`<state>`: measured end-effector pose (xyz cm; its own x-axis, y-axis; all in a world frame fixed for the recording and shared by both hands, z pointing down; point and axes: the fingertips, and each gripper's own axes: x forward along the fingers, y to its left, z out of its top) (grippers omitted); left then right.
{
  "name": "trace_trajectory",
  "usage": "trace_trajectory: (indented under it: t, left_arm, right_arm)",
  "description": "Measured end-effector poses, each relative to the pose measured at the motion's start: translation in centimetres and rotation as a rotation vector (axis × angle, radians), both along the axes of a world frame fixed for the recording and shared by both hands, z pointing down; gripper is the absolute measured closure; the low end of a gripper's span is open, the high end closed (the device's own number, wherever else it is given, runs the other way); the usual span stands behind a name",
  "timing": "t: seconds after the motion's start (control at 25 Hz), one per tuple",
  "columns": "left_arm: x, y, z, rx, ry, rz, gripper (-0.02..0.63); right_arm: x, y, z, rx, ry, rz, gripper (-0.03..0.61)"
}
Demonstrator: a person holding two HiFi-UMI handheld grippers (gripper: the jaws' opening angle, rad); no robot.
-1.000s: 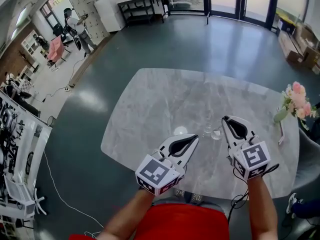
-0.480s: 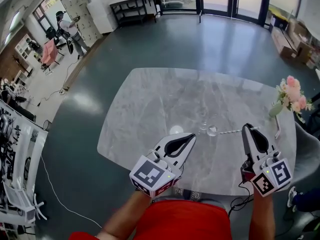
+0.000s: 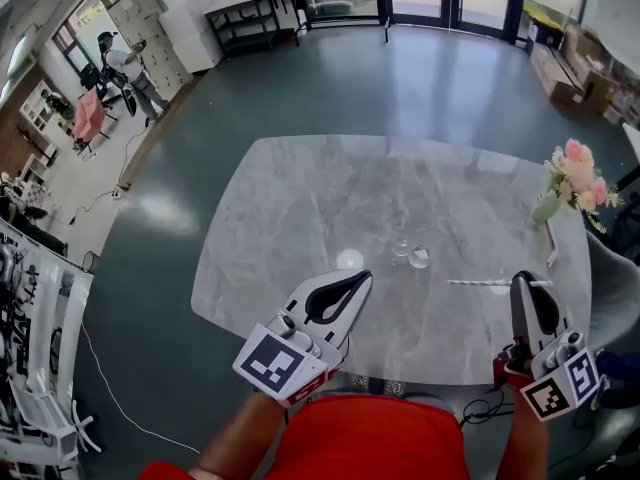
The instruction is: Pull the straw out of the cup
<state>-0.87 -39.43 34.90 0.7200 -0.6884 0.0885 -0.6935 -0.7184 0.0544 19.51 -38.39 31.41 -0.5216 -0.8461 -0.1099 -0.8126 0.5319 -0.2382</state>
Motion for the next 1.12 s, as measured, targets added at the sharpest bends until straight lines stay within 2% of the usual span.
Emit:
trace_trajectory:
  t: [0.2,0.48,0.64,0.8,1.0,1.12]
  left_arm:
    - [0.3,-0.3,-0.4,0.030,0.003,0.014,0.594]
    - [1.3,-0.2,0.4,-0.014,0.007,0.037,0.594]
    - [2.0,-0.5,0.6,0.015,0.017,0.042,0.594]
    - [2.6,-0.4,0.6,-0.011,0.015,0.046,0.594]
    - [2.9,-0.6,0.5,0.026,0.018,0.042,0.592]
    - [2.6,-0.5,0.6,0.006,0.014,0.034,0.594]
  right_arm:
    - [0.5,0.7,1.1,-0.015,-0.007,0.015,0.554]
    - [-0.1,0.7,1.3,-0.022,0.011,0.003,0.554]
    - [-0.5,0.5,1.8,-0.029,0.027,-0.017,0.554]
    - [-0.8,0.3,1.9,-0.032,0.031,-0.033,0.554]
    - [-1.0,0.0,1.9,-0.034,0.035,-0.052,0.554]
    - [-1.6,-0.2,2.0,-0.034,0.037,-0.062,0.553]
